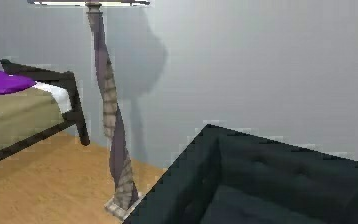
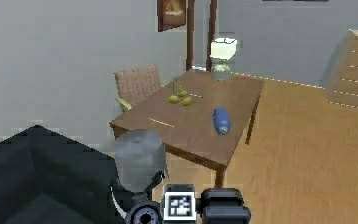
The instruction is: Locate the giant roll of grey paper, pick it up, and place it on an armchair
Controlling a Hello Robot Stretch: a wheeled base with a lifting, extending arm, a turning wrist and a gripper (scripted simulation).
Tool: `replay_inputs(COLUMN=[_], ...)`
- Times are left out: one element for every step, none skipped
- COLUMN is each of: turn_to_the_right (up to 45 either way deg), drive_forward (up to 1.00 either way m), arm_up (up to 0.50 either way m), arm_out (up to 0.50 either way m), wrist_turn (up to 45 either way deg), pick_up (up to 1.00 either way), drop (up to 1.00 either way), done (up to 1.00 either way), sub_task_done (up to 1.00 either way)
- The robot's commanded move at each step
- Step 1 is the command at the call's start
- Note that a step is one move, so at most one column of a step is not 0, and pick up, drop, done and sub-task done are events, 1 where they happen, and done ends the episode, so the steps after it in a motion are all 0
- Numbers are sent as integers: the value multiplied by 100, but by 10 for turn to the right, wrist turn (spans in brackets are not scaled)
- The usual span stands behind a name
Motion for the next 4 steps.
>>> replay_inputs(turn_to_the_right=[450, 450, 450, 180], drive_forward=[0, 0, 0, 0], arm_up=[0, 0, 0, 0], arm_out=[0, 0, 0, 0], wrist_turn=[0, 0, 0, 0], pick_up=[0, 0, 0, 0], drop=[0, 0, 0, 0], done=[0, 0, 0, 0], sub_task_done=[0, 0, 0, 0])
